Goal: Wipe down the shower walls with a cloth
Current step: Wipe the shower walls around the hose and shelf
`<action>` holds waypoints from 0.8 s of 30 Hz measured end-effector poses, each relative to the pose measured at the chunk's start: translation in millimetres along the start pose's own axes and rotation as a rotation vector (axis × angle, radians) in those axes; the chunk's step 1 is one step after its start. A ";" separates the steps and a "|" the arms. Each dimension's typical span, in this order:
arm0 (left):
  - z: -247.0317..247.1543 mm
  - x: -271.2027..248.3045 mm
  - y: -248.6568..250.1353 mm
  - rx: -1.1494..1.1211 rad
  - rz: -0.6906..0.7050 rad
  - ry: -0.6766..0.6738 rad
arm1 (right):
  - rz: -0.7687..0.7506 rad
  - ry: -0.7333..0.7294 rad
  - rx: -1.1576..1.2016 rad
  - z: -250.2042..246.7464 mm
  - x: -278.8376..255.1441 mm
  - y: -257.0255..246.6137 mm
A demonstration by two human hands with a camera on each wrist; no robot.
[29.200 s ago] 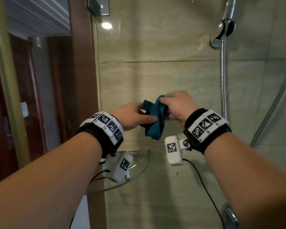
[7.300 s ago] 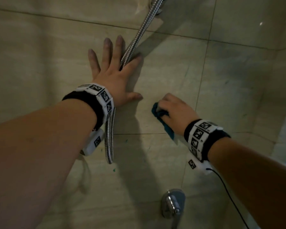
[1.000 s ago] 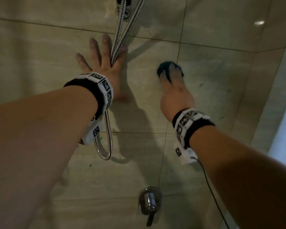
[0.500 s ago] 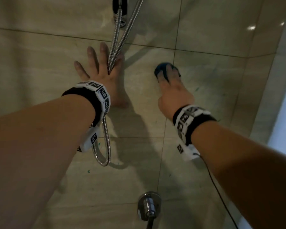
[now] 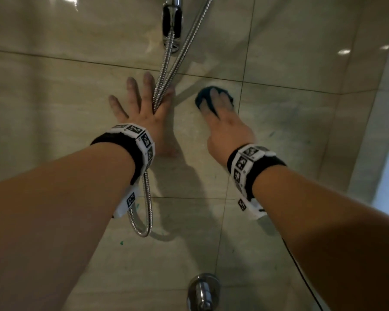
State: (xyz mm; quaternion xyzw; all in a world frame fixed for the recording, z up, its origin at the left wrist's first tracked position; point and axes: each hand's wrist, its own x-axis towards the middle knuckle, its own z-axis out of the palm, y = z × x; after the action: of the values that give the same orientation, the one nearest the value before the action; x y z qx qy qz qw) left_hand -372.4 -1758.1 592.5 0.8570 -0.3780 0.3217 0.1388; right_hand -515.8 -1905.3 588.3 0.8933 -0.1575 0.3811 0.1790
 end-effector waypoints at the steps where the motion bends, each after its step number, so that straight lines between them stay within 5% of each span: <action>1: -1.2 -0.9 0.5 -0.003 0.002 -0.008 | -0.011 -0.018 -0.017 4.9 -9.5 4.3; 5: -2.9 -0.7 1.2 -0.014 0.001 -0.032 | 0.104 -0.053 -0.038 -0.8 -18.8 33.7; 15: -2.1 1.8 -3.7 0.002 0.008 -0.042 | 0.284 -0.001 0.013 -73.9 79.7 47.4; 20: -1.3 1.1 -3.2 -0.003 0.020 -0.039 | 0.219 0.073 0.038 -35.8 47.0 34.1; 24: 5.1 -7.9 1.5 -0.040 0.004 0.071 | 0.173 -0.012 0.042 2.3 -7.5 17.9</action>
State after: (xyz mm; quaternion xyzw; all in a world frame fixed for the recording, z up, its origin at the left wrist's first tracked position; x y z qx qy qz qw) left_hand -375.3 -1757.1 583.4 0.8413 -0.3810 0.3444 0.1687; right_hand -526.8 -1921.1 584.9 0.8821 -0.2270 0.3930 0.1259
